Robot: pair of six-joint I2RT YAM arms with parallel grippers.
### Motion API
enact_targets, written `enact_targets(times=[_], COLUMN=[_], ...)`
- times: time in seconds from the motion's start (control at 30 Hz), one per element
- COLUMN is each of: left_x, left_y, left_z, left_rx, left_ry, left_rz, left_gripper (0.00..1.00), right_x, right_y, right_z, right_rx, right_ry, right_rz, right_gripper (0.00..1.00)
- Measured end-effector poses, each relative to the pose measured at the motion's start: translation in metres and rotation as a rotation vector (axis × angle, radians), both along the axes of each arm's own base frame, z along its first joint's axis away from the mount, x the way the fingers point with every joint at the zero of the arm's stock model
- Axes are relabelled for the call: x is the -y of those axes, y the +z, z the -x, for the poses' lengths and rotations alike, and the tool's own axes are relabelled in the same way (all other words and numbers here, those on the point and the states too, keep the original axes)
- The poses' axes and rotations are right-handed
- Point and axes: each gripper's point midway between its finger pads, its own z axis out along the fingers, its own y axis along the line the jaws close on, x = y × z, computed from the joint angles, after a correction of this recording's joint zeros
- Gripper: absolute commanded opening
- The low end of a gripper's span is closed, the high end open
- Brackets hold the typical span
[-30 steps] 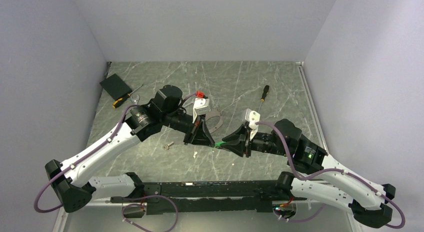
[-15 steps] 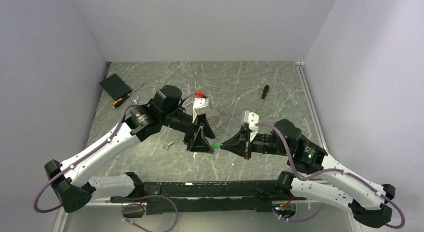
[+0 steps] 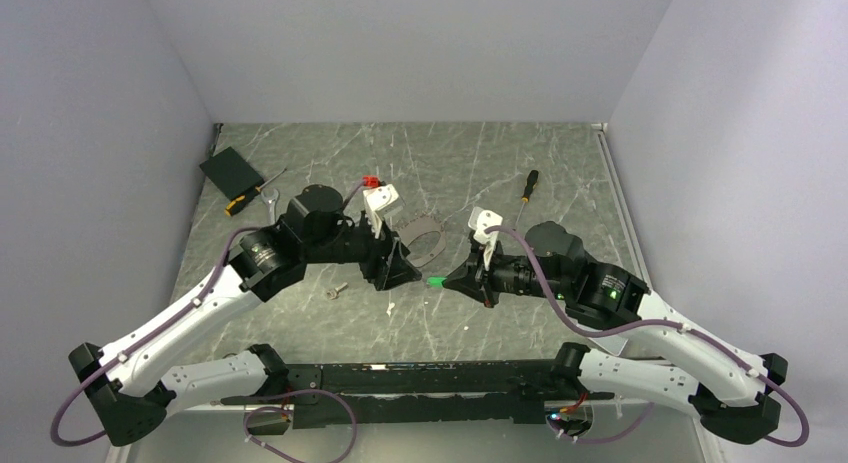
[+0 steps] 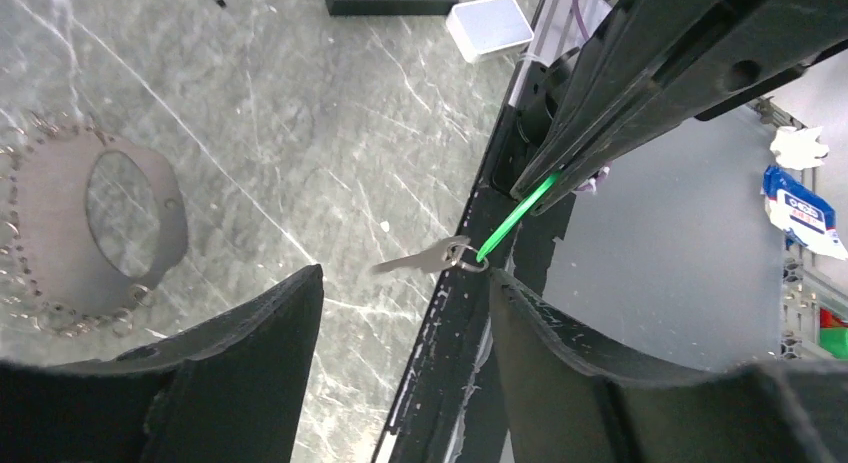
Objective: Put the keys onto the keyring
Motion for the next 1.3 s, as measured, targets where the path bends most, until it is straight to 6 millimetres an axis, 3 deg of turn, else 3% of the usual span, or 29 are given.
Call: enact_targets(times=[0.07, 0.3, 0.4, 0.53, 0.57, 0.67, 0.9, 1.3], left_x=[0.002, 0.011, 0.009, 0.006, 0.005, 0.001, 0.006, 0.020], left_y=[-0.009, -0.017, -0.032, -0.050, -0.053, -0.056, -0.034, -0.027], left_z=[-0.001, 0.004, -0.001, -0.005, -0.006, -0.013, -0.022, -0.006], left_rx=[-0.023, -0.034, -0.017, 0.019, 0.042, 0.116, 0.248, 0.290], left_ry=[0.004, -0.051, -0.008, 0.020, 0.027, 0.055, 0.049, -0.094], left_rz=[-0.004, 0.027, 0.043, 0.057, 0.061, 0.067, 0.131, 0.202], left_gripper=[0.56, 0.56, 0.53, 0.32, 0.31, 0.38, 0.41, 0.50], right_x=[0.000, 0.003, 0.006, 0.006, 0.006, 0.005, 0.006, 0.002], right_y=[-0.001, 0.003, 0.006, 0.007, 0.006, 0.003, 0.004, -0.004], right_z=[0.000, -0.005, -0.011, -0.018, -0.019, -0.020, -0.025, -0.026], right_rx=[-0.004, -0.026, -0.054, -0.091, -0.099, -0.127, -0.169, -0.236], right_ry=[-0.001, -0.059, -0.118, -0.181, -0.191, -0.214, -0.273, -0.312], right_rz=[0.003, -0.011, -0.013, -0.015, -0.014, -0.014, -0.037, -0.053], right_gripper=[0.00, 0.00, 0.00, 0.00, 0.00, 0.00, 0.00, 0.00])
